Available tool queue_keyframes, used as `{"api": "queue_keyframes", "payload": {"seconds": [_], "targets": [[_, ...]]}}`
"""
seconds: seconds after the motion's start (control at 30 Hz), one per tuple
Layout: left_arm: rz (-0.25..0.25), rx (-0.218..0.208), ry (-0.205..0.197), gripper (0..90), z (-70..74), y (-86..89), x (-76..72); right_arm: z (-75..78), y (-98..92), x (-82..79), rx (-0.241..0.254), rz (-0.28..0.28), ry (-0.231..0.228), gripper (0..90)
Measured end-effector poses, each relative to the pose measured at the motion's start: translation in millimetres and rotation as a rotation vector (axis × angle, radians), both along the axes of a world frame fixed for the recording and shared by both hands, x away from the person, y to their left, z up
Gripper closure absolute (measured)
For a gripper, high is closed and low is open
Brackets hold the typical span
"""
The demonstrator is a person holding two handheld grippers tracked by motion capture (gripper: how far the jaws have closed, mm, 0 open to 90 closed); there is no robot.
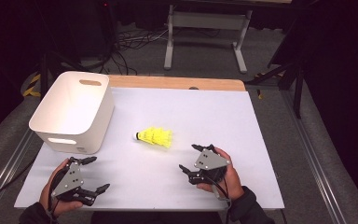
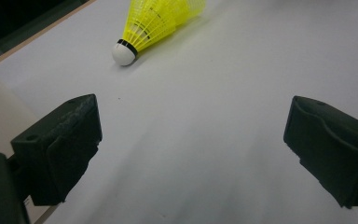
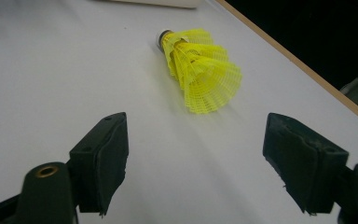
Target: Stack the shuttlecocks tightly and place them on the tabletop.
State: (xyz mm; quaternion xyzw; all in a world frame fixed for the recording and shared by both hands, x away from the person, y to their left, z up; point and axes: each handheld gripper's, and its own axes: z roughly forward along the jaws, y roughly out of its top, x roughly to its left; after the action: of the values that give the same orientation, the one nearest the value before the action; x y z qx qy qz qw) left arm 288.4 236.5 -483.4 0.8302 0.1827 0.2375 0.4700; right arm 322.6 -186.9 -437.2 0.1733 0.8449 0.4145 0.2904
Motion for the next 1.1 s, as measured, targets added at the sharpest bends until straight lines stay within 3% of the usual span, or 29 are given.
{"api": "queue_keyframes", "payload": {"seconds": [0.2, 0.63, 1.1], "targets": [[0.001, 0.006, -0.003, 4.9, 0.0, 0.0, 0.1, -5.3, -13.6, -2.5, 0.011, -0.018, 0.005, 21.8], [0.002, 0.01, 0.0, 4.9, -0.3, -1.9, 0.1, -14.9, -42.0, -7.4, 0.059, -0.114, -0.01, 12.0], [0.005, 0.017, 0.0, 4.9, -0.9, -1.9, 1.2, -23.7, -63.5, -8.1, 0.062, -0.174, -0.003, 9.0]]}}
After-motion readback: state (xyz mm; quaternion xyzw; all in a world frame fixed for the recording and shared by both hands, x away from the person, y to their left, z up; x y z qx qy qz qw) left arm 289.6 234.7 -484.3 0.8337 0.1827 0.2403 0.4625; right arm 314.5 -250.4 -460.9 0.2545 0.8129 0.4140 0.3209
